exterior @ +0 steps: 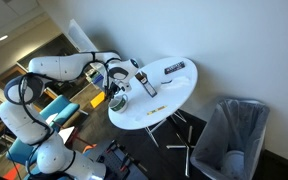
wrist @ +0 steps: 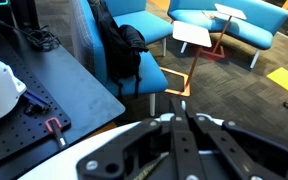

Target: Pour some of the things in the box into the mug and then stir them with the spoon

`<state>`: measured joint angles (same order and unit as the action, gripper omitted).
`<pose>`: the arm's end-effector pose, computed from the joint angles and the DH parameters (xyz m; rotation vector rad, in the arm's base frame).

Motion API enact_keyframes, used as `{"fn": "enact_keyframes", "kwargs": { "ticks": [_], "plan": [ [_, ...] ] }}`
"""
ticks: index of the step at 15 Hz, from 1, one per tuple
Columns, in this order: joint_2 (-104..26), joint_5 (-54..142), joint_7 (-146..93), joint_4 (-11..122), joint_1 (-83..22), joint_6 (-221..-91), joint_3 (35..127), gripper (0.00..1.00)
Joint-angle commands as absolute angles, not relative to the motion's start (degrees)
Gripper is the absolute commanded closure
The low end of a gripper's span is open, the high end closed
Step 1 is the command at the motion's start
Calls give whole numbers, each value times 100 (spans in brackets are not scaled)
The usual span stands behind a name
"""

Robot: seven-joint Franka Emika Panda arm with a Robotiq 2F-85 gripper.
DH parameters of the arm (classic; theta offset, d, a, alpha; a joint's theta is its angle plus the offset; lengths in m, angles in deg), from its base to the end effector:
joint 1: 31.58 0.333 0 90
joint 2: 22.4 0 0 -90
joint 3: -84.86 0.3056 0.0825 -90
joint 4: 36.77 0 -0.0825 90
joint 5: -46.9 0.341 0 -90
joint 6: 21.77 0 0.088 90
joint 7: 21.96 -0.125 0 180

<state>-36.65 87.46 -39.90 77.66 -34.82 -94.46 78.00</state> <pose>0.4501 0.0179 0.3426 -2.1060 0.7147 1.2245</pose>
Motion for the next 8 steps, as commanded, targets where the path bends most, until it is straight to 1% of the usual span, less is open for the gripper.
{"fn": "enact_keyframes", "kwargs": {
  "ticks": [1,8],
  "plan": [
    [-3283,8676,-3506,7997,-3483,-9584,7858,99],
    [-2718,8813,-2906,8184,-3568,-9157,7867,99]
  ]
}}
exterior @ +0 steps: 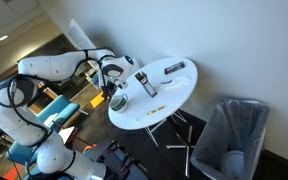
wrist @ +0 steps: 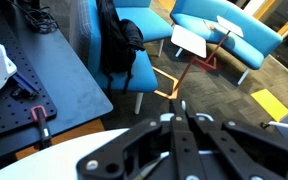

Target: Pour some of the things in the box into the mug and then stir them with the spoon

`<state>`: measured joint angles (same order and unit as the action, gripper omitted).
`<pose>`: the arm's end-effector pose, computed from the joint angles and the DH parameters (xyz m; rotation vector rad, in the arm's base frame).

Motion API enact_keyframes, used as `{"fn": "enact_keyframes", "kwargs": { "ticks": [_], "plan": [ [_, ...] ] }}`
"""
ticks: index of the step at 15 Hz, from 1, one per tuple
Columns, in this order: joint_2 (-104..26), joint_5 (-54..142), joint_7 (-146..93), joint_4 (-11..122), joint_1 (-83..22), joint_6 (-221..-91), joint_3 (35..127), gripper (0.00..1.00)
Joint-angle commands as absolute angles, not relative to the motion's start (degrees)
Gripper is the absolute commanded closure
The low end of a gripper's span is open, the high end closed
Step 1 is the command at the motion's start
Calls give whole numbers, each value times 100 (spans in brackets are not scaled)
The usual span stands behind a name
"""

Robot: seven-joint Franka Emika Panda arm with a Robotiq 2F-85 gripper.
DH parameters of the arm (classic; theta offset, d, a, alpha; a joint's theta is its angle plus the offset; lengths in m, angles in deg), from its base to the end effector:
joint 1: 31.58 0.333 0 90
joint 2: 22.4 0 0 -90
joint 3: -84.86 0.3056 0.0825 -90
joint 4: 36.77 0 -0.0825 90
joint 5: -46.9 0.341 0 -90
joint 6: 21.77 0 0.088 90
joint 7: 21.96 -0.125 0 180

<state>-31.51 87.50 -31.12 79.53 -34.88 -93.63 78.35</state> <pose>0.4377 0.0222 0.3737 -2.1370 0.5026 1.0943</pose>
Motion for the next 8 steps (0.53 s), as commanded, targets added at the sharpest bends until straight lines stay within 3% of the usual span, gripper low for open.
{"fn": "enact_keyframes", "kwargs": {
  "ticks": [1,8],
  "plan": [
    [-2642,8790,-2925,8191,-3567,-9102,7862,99],
    [-2747,8984,-3308,8124,-3594,-9042,7837,99]
  ]
}}
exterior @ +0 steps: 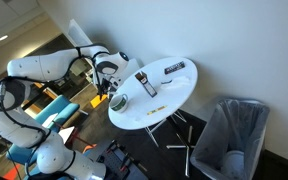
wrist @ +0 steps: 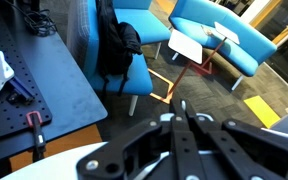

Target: Pour some of the things in the box into the mug and then stir them with the spoon

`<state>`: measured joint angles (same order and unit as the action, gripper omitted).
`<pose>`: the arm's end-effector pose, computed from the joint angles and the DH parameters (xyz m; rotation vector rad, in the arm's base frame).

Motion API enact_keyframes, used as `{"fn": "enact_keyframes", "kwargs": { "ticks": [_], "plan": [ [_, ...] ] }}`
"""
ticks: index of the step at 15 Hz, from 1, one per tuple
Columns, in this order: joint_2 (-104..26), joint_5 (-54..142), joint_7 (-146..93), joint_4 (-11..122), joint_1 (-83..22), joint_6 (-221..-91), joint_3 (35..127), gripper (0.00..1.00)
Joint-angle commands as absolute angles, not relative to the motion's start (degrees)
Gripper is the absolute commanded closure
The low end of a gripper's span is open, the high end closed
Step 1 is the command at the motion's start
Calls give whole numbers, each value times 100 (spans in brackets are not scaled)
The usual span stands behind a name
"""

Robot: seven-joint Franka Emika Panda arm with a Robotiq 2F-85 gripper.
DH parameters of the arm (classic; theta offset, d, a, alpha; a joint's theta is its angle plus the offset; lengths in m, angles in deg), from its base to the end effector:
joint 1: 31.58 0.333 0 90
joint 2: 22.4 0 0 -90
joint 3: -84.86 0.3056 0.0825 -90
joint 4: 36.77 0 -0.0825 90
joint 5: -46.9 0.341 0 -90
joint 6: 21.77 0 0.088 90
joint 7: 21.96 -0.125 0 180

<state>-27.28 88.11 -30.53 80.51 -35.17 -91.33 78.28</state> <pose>0.4252 0.0236 0.4033 -2.1317 0.4506 1.0599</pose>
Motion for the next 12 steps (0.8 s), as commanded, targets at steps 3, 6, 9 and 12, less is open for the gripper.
{"fn": "enact_keyframes", "kwargs": {
  "ticks": [3,6,9,12],
  "plan": [
    [-2907,9123,-3563,8108,-3632,-8959,7821,99],
    [-3102,9227,-3863,8074,-3639,-9021,7802,99],
    [-3261,9343,-4171,8032,-3655,-8938,7778,99],
    [-3435,9315,-4531,7993,-3628,-9052,7755,99]
  ]
}}
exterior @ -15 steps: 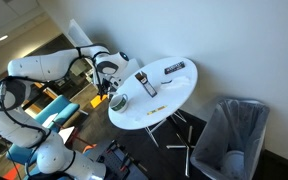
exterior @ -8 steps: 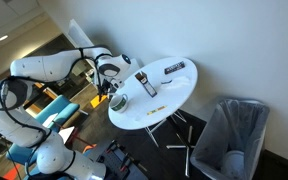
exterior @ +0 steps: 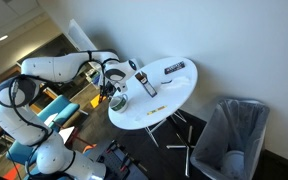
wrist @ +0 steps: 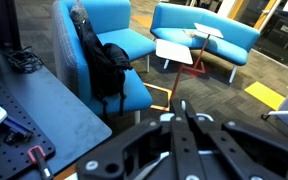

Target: Pour some of the things in the box into the mug and then stir them with the spoon

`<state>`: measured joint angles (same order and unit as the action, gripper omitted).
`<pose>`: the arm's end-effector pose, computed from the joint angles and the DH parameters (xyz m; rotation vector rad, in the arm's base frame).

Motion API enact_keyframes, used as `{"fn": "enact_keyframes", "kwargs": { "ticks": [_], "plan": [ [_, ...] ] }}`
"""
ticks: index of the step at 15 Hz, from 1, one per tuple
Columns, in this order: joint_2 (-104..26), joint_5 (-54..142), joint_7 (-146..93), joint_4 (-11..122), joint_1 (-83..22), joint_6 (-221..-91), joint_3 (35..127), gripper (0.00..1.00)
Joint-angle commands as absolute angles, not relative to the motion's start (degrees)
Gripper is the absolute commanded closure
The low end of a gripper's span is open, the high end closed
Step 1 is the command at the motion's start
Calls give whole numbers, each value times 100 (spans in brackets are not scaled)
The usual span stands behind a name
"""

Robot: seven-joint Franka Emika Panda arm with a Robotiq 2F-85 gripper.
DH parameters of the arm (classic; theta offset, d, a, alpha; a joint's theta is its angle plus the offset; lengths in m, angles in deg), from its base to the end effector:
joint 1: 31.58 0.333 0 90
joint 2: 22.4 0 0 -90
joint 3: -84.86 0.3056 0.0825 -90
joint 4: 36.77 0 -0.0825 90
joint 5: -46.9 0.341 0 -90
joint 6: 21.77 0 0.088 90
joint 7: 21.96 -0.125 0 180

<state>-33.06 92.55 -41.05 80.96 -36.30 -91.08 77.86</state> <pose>0.4345 0.0196 0.3643 -1.9761 0.7161 1.2383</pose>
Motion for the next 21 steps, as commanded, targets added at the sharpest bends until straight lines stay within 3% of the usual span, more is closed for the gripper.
{"fn": "enact_keyframes", "kwargs": {
  "ticks": [1,9,21],
  "plan": [
    [-3477,9296,-4721,7999,-3603,-9118,7748,99],
    [-3405,9027,-5454,8109,-3453,-9794,7767,99],
    [-3480,9197,-5279,8043,-3501,-9706,7795,99]
  ]
}}
